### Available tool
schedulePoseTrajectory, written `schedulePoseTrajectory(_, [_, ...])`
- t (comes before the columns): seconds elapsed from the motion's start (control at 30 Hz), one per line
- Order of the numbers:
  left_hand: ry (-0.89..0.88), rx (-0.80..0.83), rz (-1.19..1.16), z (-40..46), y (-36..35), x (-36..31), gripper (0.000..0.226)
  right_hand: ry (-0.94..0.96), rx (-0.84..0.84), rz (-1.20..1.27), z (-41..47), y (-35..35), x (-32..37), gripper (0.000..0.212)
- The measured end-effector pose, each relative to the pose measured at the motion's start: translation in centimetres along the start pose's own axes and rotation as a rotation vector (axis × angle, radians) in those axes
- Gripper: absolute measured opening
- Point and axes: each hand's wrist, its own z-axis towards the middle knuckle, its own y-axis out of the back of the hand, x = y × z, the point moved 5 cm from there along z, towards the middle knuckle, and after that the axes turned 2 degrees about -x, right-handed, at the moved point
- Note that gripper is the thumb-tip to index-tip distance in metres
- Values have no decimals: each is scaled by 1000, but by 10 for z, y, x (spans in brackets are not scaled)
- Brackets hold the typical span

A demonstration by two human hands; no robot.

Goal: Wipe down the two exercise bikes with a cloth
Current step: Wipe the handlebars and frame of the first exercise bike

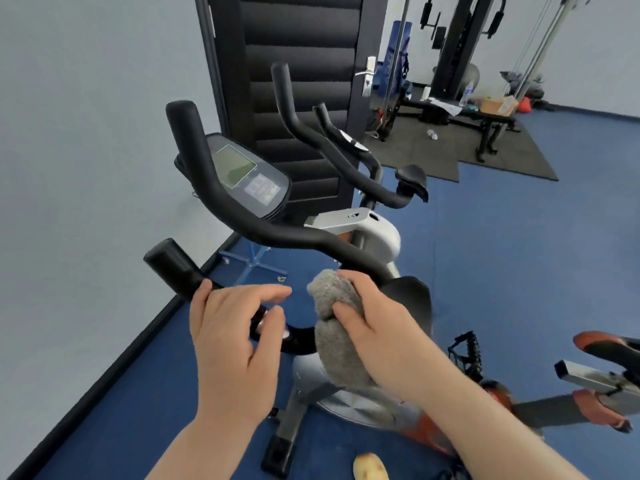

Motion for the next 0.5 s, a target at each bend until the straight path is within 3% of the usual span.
schedulePoseTrajectory(0.1, [49,-45,10,10,-14,-15,25,123,50,58,10,42,14,30])
schedulePoseTrajectory(0.27, [148,-141,-1,47,-27,-28,26,247,-31,201,85,95,11,21])
schedulePoseTrajectory(0.4, [163,-144,170,72,-47,-23,30,359,139,136,137,57,0,31])
schedulePoseTrajectory(0.5, [178,-104,307,69,-61,-14,35,546,308,5,135,10,-15,47])
